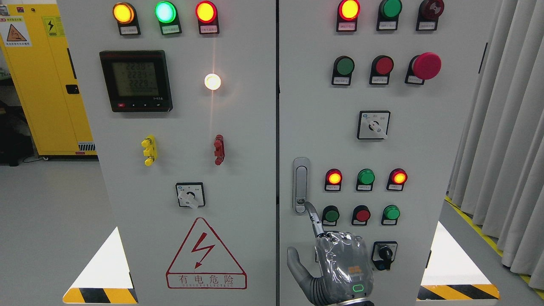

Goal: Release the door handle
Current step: 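Close the right hand fingers around the silver handle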

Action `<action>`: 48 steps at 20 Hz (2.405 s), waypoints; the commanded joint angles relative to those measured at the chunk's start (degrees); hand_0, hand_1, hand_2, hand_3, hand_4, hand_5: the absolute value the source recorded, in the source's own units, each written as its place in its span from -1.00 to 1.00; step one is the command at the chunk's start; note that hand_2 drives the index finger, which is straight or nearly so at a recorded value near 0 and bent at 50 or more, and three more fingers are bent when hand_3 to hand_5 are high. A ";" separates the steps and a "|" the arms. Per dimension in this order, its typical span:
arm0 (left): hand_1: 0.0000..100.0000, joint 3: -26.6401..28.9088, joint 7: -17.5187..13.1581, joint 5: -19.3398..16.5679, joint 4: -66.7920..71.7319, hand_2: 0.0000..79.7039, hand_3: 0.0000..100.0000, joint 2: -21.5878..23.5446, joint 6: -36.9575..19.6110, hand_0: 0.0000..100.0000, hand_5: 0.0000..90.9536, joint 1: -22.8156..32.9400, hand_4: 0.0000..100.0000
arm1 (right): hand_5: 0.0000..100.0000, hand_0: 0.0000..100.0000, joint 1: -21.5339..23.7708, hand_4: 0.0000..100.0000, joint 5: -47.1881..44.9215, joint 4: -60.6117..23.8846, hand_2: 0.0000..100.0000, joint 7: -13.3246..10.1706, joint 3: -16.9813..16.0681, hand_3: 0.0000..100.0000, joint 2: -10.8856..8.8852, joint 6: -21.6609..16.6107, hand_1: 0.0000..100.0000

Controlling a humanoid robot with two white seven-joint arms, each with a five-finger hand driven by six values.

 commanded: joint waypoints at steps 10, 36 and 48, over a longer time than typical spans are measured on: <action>0.11 0.01 0.01 0.00 0.00 -1.00 -1.00 0.00 -0.04 -0.76 -1.00 0.00 -1.00 | 1.00 0.06 -1.13 1.00 1.62 2.63 -1.00 -0.06 0.57 1.00 0.40 0.27 -0.32; 0.11 0.01 0.01 0.00 0.00 -1.00 -1.00 0.00 -0.04 -0.76 -1.00 0.00 -1.00 | 1.00 0.07 -2.45 1.00 1.36 3.69 -1.00 0.37 0.48 1.00 0.58 1.76 -0.32; 0.11 0.01 0.01 0.00 0.00 -1.00 -1.00 0.00 -0.04 -0.76 -1.00 0.00 -1.00 | 1.00 0.09 -2.36 1.00 1.27 3.78 -1.00 0.46 1.53 1.00 0.49 2.21 -0.32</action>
